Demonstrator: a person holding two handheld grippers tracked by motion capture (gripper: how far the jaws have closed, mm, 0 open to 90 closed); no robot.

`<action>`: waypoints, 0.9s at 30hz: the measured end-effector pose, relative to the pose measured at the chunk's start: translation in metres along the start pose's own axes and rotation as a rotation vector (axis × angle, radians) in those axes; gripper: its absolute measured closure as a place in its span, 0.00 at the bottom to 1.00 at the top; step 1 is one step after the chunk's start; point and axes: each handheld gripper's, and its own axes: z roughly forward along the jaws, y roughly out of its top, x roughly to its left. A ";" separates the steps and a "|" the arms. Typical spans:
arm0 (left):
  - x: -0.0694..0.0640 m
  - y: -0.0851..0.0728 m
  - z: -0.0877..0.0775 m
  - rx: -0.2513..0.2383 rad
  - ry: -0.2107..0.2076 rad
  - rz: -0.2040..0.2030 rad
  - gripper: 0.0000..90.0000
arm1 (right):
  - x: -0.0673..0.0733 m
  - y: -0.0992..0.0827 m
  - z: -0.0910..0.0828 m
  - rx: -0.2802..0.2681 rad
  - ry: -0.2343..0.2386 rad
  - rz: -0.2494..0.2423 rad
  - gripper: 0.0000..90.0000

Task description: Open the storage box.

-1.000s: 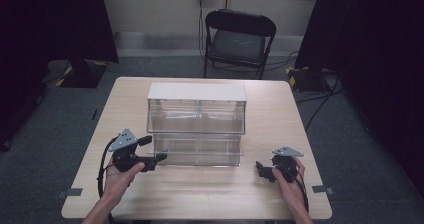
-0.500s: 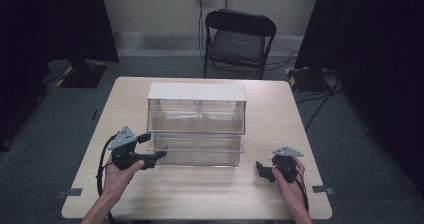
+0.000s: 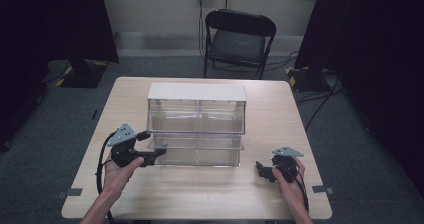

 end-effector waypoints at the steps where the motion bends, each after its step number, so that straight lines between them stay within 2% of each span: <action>1: 0.000 0.001 0.000 -0.004 -0.003 0.000 0.17 | 0.000 0.000 0.000 0.001 0.000 0.001 0.14; 4: -0.001 0.004 0.001 0.015 -0.007 0.022 0.17 | 0.000 0.000 0.000 0.000 0.000 0.001 0.14; 7: -0.001 0.005 0.002 0.008 -0.008 0.018 0.17 | 0.000 0.000 0.000 0.000 0.000 0.001 0.14; 8: 0.000 0.006 0.002 0.010 -0.011 0.028 0.17 | 0.000 0.000 0.000 0.000 0.000 0.001 0.14; 12: 0.000 0.007 0.003 0.006 -0.012 0.015 0.17 | 0.000 0.000 0.000 0.000 0.000 0.001 0.14; 27: 0.002 0.010 0.000 -0.018 -0.012 0.006 0.17 | 0.000 0.000 0.000 0.001 0.000 0.001 0.14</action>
